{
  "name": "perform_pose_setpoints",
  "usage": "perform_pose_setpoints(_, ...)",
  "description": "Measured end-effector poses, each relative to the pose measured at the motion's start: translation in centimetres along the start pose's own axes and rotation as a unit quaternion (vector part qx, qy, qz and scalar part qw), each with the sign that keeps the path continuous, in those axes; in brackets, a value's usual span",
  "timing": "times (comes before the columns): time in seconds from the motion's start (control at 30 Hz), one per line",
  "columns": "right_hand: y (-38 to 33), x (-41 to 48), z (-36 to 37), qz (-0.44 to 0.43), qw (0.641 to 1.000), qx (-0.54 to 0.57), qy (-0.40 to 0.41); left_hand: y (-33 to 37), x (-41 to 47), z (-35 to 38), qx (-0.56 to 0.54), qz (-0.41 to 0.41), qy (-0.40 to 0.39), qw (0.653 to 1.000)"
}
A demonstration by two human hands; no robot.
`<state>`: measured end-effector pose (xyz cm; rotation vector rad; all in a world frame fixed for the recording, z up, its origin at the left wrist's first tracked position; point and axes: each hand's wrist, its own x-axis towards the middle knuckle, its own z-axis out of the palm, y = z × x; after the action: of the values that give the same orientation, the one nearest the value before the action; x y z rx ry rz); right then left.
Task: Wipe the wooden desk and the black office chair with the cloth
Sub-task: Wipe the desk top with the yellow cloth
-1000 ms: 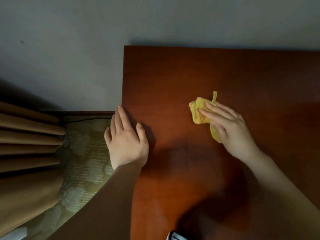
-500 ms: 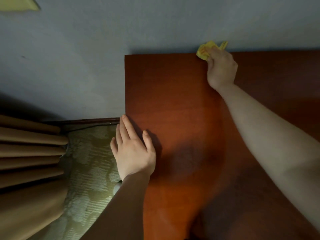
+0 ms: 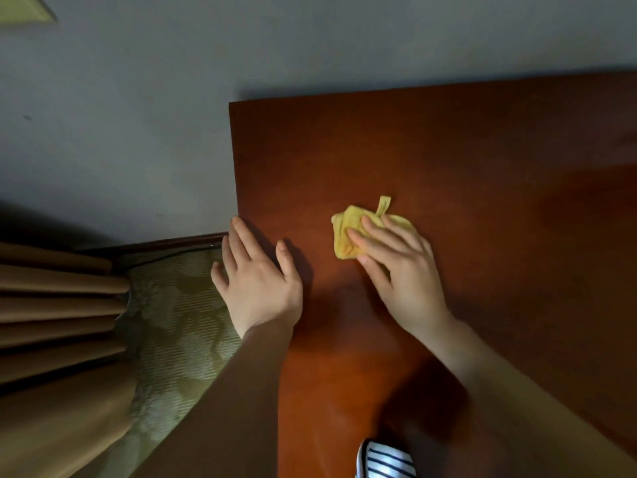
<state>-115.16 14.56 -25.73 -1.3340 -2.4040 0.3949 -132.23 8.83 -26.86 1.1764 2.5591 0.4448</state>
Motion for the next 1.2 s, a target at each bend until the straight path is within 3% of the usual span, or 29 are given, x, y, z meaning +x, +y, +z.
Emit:
perform_pose_setpoints(0.3,2.5,-8.4,-3.2,-0.057,0.994,-0.052,-0.079,0.3,-0.1,-0.1,0.010,-0.001,0.005,1.000)
perform_pose_setpoints(0.6,11.6,-0.7,-5.9,0.109,0.993,-0.037,0.003,0.3,-0.2,-0.1,0.020,-0.002,0.016,1.000)
perform_pose_setpoints(0.83,17.9,8.5,-7.4,0.209,0.977,-0.042,0.003,0.2,-0.4,0.0,0.020,-0.002,0.018,1.000)
perform_pose_setpoints(1.03,18.3,14.4,-6.9,0.286,0.954,-0.082,0.046,0.6,-0.1,0.0,0.009,0.003,0.021,1.000)
perform_pose_setpoints(1.2,17.2,13.9,-5.9,0.274,0.958,-0.063,0.055,0.5,-0.1,-0.1,0.003,0.005,0.021,1.000)
